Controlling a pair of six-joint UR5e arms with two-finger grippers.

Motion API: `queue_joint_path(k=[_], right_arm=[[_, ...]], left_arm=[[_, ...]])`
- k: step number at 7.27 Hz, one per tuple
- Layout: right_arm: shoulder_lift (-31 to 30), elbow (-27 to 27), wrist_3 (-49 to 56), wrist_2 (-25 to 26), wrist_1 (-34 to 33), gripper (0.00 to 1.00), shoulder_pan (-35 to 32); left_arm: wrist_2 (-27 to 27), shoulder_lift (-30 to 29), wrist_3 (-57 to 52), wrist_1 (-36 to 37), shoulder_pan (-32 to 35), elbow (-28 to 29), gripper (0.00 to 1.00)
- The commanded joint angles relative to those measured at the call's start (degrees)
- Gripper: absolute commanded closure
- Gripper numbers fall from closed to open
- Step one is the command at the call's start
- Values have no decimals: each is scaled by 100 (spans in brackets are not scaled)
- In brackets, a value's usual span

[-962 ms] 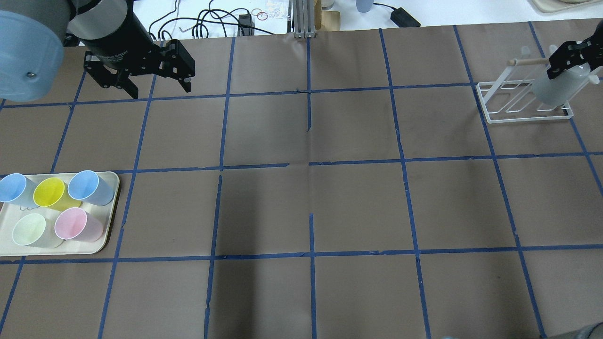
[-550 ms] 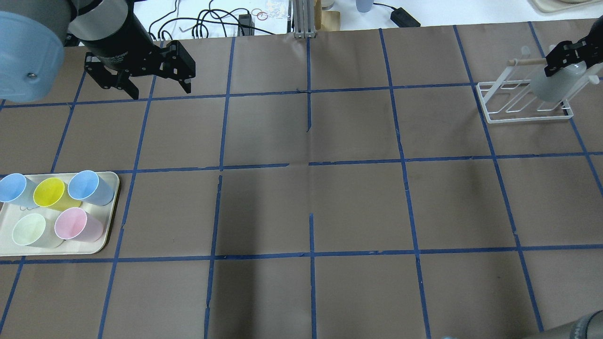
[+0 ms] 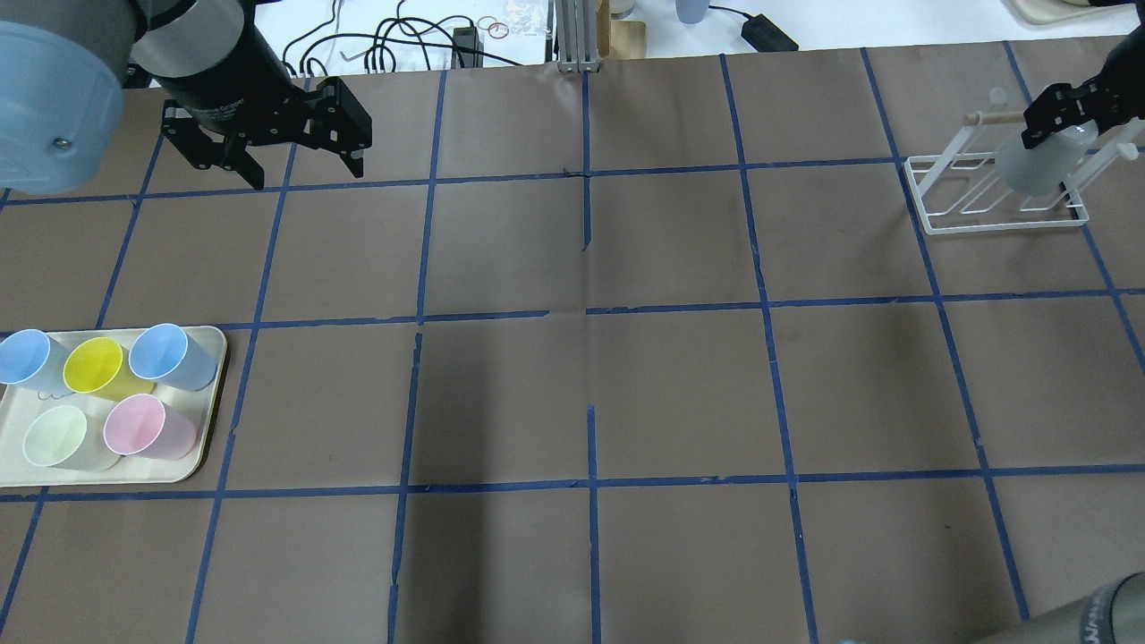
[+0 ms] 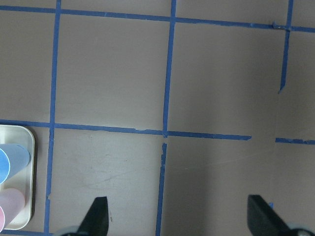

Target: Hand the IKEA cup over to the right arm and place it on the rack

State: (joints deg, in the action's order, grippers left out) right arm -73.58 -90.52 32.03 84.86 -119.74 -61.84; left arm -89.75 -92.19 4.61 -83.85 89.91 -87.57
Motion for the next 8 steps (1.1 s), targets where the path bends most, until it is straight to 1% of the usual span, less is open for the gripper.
queue_joint_path(k=[1,4,5,8], right_arm=[[107,0,5,30,-92,87,-3],[388,-9,-4,-4,-233,86,-12],[415,-9,-4,-5,-242,86,-12],[572,-71,-30,-14,-242,78,-21]], left_arm=[[10,0,-13,0,0,-6,0],[19,-18,-31,0,-9,-6,0],[158,-18,-31,0,-17,-6,0],[177,-9,-66,-8,-35,-6,0]])
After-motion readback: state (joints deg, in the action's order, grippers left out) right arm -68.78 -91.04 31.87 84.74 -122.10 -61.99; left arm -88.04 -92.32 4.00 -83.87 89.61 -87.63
